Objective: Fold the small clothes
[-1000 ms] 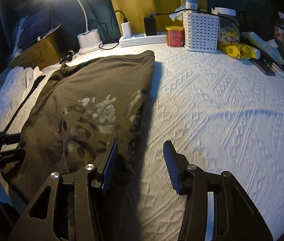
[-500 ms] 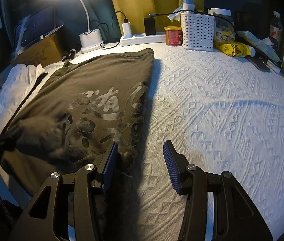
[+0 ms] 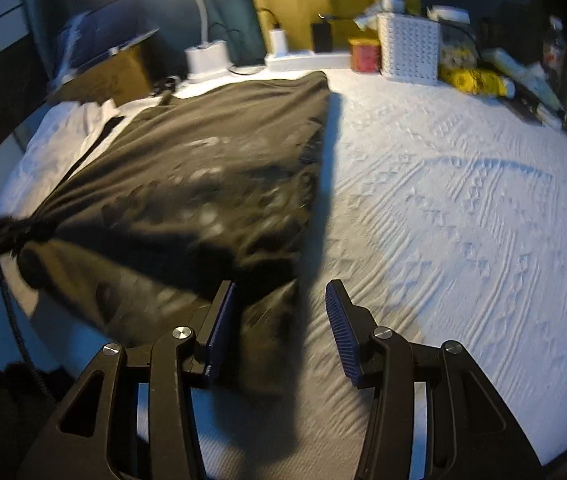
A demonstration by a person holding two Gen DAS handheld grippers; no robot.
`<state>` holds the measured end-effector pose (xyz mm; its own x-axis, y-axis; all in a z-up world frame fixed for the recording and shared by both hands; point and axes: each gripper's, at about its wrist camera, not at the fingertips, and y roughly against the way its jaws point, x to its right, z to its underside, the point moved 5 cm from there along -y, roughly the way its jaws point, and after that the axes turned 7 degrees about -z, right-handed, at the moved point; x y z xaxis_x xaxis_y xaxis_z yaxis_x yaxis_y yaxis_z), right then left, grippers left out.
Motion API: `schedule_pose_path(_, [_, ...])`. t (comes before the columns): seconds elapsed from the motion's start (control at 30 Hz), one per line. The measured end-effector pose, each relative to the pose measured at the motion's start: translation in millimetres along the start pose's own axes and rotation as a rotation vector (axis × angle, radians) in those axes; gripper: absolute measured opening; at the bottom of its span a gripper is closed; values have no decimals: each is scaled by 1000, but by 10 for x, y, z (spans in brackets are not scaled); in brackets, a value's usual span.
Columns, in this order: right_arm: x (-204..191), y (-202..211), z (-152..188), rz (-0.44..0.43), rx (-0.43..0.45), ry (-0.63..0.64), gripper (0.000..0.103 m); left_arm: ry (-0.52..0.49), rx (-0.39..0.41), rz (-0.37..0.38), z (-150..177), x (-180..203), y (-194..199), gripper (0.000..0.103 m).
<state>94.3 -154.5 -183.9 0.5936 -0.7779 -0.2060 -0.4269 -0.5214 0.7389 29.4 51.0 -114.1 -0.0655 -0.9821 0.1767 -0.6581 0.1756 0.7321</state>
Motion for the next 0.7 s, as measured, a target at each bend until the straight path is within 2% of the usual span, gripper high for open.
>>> schedule_pose_path(0.03, [-47,15,28,-6,4,11,26,3,-3,-2,13,-10,1,5])
schedule_pose_path(0.07, [-78,26,49,-15,4,12,15,6,-3,-3,21,-10,6,5])
schedule_pose_path(0.13, [-113,70,68,-36,14,-5,9,12,-1,-5,27,-17,30,5])
schedule_pose_path(0.2, [-157,173,48,-32,61,-12,8,13,1,-8,22,-23,55,5])
schedule_pose_path(0.37, [-453,383,-110,-29,142,67,8,21,-4,-21,47,-48,53,5])
schedule_pose_path(0.5, [-689,252,-63,-28,101,149,8,13,-27,-30,135,-68,36,5])
schedule_pose_path(0.7, [-575,178,146,-2,45,114,8,34,-39,-59,224,-200,57,5])
